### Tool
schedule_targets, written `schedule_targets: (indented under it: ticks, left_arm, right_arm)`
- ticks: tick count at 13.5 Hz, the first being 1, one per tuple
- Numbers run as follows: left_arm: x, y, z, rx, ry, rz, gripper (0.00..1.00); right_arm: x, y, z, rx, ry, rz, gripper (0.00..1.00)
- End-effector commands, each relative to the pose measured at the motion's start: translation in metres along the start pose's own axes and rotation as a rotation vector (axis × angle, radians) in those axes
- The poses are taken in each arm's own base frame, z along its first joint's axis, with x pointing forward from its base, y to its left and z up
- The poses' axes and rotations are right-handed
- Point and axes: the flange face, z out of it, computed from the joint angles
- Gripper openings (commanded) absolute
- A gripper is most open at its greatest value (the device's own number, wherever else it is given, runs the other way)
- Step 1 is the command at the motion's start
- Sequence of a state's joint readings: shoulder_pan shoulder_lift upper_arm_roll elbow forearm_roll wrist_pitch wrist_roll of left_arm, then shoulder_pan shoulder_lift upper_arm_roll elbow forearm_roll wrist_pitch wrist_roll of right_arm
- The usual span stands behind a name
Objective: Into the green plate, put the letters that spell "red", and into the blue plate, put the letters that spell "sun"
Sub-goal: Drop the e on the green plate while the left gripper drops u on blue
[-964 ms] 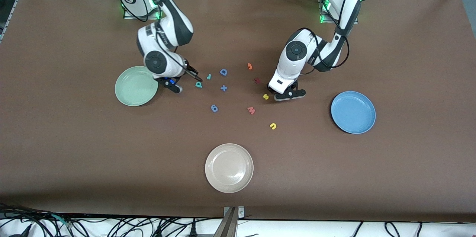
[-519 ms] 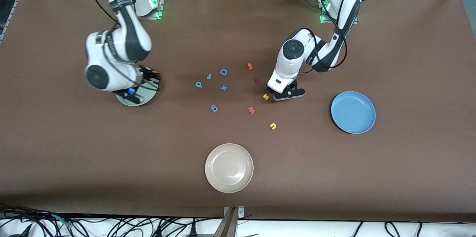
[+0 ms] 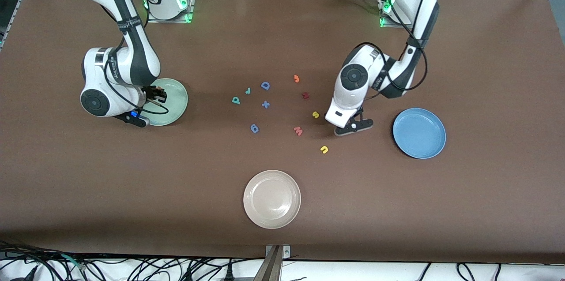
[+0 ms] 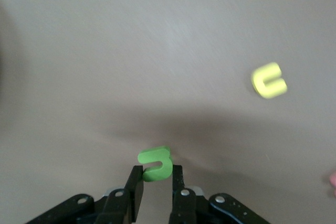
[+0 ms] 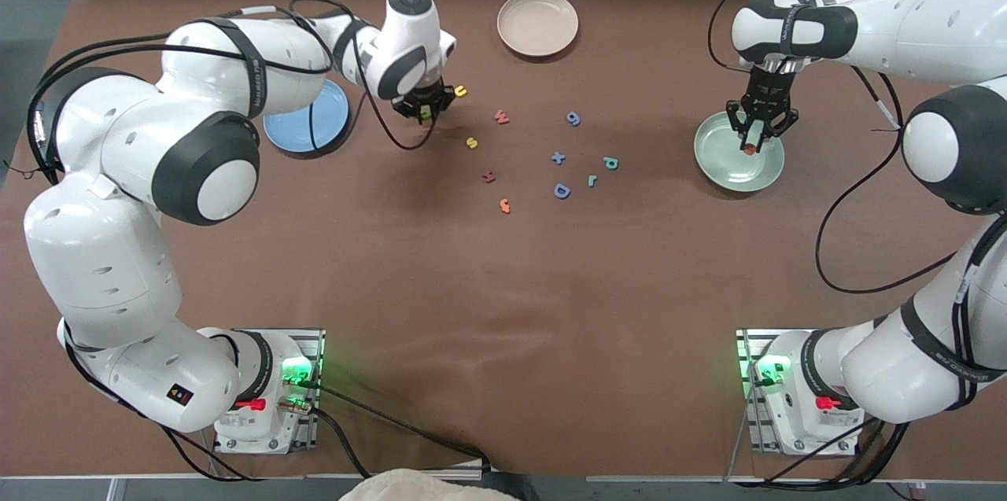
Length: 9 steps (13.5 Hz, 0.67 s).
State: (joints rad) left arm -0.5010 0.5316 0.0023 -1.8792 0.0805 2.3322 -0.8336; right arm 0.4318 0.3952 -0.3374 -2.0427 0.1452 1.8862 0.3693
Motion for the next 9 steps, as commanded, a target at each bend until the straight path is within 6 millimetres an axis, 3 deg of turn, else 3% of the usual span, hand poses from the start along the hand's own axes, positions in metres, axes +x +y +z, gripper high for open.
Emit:
schedule_targets:
  ticks: [1, 6, 9]
  left_arm:
    - [0.042, -0.031, -0.007, 0.042, -0.031, 0.02, 0.22]
    - [0.094, -0.126, 0.003, 0.104, -0.161, 0.001, 0.22]
    - [0.112, -0.158, 0.004, 0.101, -0.177, 0.0, 0.22]
  right_arm:
    - [0.007, 0.013, 0.012, -0.019, -0.02, -0.019, 0.2]
    - [0.018, 0.025, 0.037, -0.017, -0.049, -0.035, 0.21]
    - [0.021, 0.024, 0.049, -0.027, -0.069, -0.029, 0.21]
